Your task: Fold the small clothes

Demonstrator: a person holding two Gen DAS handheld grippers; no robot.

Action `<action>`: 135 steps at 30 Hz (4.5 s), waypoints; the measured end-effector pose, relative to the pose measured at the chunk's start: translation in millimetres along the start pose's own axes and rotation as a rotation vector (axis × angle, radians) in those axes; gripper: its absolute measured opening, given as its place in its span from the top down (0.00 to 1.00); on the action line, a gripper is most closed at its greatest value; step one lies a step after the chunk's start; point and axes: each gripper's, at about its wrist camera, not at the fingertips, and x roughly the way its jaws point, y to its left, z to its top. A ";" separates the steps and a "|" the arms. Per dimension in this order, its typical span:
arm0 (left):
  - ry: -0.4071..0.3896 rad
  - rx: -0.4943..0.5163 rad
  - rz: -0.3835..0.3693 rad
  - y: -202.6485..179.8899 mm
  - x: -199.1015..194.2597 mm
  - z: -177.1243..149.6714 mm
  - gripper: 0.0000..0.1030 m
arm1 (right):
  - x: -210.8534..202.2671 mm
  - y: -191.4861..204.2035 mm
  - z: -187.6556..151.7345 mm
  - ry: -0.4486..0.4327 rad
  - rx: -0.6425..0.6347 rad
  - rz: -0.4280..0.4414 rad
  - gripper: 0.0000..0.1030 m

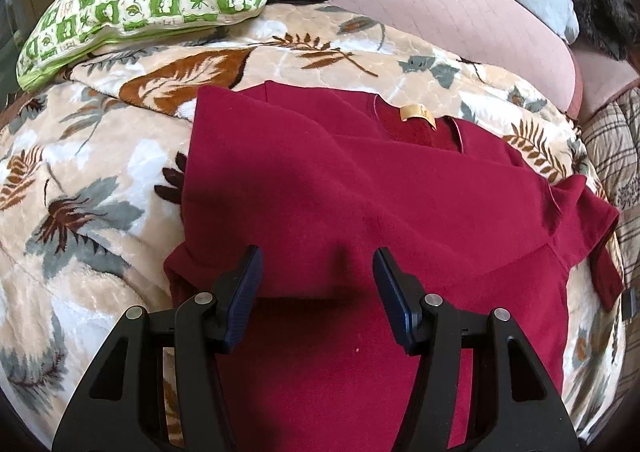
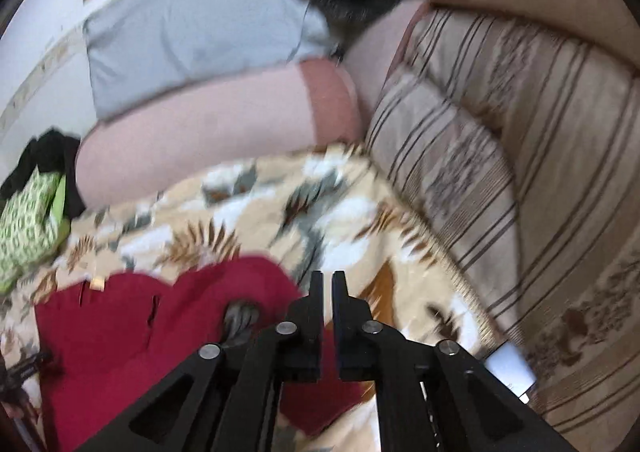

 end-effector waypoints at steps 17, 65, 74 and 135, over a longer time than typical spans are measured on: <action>-0.005 -0.001 0.008 6.9 -1.7 3.2 0.45 | 19.5 -31.4 -35.3 -0.009 -0.016 0.030 0.97; -0.090 -0.161 -0.038 105.2 -30.9 22.6 0.45 | 65.1 352.1 -92.3 0.116 -0.459 0.695 0.49; -0.066 -0.145 -0.070 119.6 -28.6 9.8 0.45 | 72.6 373.0 -137.9 0.289 -0.447 0.808 0.49; -0.152 0.002 -0.010 63.4 -4.0 40.4 0.96 | 95.0 233.7 -76.0 0.099 -0.131 0.477 0.37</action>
